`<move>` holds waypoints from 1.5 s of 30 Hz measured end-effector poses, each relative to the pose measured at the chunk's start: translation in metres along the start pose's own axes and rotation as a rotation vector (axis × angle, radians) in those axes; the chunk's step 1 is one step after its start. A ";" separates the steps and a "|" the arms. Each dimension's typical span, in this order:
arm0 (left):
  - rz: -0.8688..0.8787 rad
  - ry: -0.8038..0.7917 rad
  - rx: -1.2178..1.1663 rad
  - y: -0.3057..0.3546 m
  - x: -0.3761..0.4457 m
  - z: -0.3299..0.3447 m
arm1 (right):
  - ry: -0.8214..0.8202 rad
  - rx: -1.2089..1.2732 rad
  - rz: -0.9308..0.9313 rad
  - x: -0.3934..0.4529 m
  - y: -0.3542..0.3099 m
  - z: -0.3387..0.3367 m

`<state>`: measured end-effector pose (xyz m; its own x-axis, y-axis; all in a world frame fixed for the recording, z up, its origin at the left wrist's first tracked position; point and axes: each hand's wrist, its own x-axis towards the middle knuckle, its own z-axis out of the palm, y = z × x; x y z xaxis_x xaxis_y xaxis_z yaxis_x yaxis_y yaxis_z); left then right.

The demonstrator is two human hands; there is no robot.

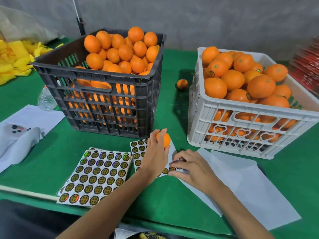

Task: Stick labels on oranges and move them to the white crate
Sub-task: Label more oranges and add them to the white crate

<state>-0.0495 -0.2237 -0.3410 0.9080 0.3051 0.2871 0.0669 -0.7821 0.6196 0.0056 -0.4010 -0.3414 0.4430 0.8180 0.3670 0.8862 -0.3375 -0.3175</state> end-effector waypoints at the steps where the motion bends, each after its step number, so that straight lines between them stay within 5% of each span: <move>1: -0.002 0.002 -0.005 -0.001 0.000 0.000 | 0.013 0.008 0.004 -0.001 0.000 0.002; 22: -0.039 -0.004 -0.217 -0.011 -0.002 -0.003 | 0.000 0.069 -0.076 -0.003 -0.009 0.003; 34: -0.052 -0.017 -0.243 -0.015 -0.002 -0.003 | 0.108 0.309 0.200 -0.001 -0.019 -0.003; 40: -0.075 0.069 -0.307 0.003 0.017 -0.026 | 0.437 -0.205 0.255 0.058 -0.043 -0.048; 45: 0.030 0.176 -0.349 0.046 0.051 -0.064 | 0.429 -0.432 0.281 0.106 -0.061 -0.086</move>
<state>-0.0268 -0.2098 -0.2516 0.8205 0.3972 0.4112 -0.1311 -0.5693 0.8116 0.0104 -0.3345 -0.2078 0.6007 0.4444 0.6646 0.6642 -0.7401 -0.1055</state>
